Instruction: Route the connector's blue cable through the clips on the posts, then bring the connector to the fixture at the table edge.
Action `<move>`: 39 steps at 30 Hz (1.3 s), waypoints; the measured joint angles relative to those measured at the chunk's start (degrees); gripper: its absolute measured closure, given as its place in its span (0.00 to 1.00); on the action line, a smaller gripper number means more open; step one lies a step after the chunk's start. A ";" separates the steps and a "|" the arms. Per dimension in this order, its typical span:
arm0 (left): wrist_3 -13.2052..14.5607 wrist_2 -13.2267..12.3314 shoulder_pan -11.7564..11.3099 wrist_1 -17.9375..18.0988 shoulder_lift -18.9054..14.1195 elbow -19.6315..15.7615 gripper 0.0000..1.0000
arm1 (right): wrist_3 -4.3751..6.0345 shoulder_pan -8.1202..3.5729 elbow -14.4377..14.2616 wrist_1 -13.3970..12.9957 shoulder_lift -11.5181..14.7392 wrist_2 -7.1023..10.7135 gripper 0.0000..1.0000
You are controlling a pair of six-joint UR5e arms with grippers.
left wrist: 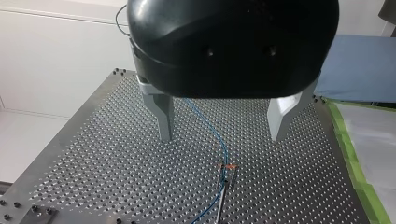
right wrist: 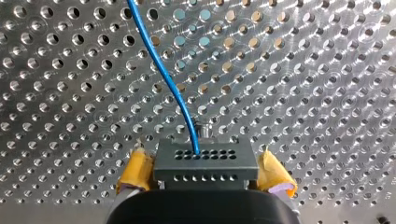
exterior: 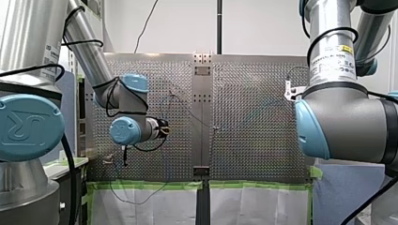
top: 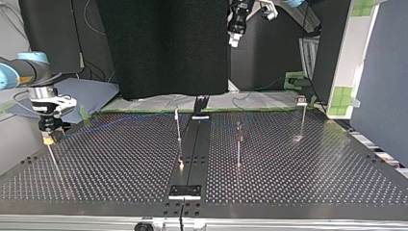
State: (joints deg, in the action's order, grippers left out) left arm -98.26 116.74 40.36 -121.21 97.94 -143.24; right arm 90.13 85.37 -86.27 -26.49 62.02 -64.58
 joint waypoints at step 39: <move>0.00 -0.01 0.01 0.00 0.00 -0.05 0.00 | 1.16 -0.11 0.00 0.02 0.00 -8.04 0.02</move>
State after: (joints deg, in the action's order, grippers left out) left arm -98.26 116.73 40.37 -121.21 97.94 -143.29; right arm 91.28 85.25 -86.27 -26.47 62.02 -72.62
